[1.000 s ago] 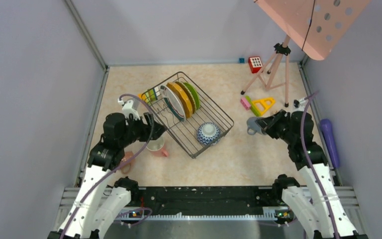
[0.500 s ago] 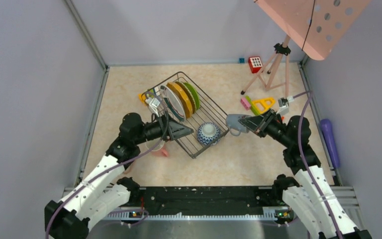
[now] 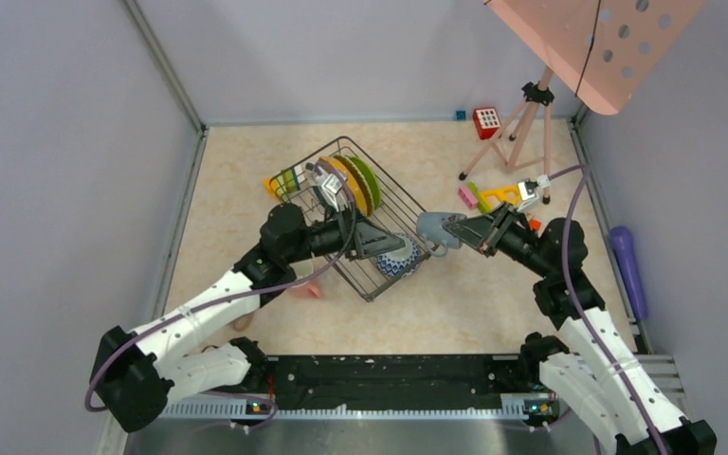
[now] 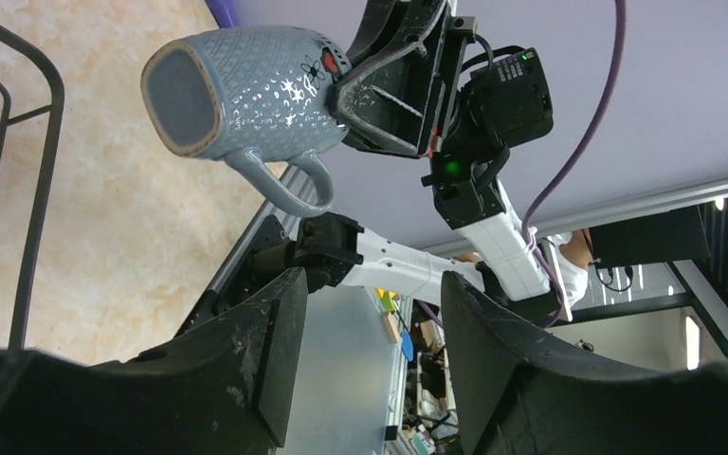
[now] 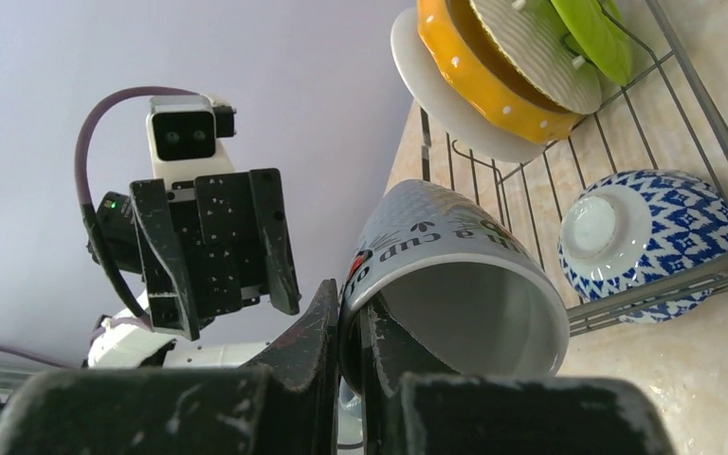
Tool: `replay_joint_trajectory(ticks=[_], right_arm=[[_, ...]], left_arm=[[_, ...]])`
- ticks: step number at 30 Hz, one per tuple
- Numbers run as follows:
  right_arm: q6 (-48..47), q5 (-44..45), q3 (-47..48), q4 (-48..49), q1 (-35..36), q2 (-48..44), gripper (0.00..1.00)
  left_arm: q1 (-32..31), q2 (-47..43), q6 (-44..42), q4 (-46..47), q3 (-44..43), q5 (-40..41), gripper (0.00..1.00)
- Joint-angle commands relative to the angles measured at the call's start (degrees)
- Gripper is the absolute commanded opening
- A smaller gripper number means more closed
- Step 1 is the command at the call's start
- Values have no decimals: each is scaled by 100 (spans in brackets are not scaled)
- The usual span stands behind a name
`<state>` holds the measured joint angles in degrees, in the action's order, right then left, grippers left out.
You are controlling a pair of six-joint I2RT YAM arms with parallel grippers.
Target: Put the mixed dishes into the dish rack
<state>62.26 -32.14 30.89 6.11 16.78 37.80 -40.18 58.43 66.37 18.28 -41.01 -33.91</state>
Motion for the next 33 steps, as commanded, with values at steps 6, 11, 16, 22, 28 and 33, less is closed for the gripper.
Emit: replay_joint_trajectory(ticks=[6,11,16,22,28,33], right_arm=[[406,-244,173,1657,69,144,0],[590,-389,-21,2163,79,325,0],[691,-559,-63,2538,140,555,0],[844,-572,-205,2927,213,563,0],[928,-571,-355,3154,233,498,0],[580,-578,-304,2586,231,372,10]], left_arm=[[-426,669,96,627,-327,301,61],[-484,860,166,785,-434,502,63],[-681,1236,280,985,-580,663,63],[-982,1559,274,981,-853,989,58],[-1156,1455,-64,745,-895,1663,30],[-1161,1337,-776,166,-1075,1986,0]])
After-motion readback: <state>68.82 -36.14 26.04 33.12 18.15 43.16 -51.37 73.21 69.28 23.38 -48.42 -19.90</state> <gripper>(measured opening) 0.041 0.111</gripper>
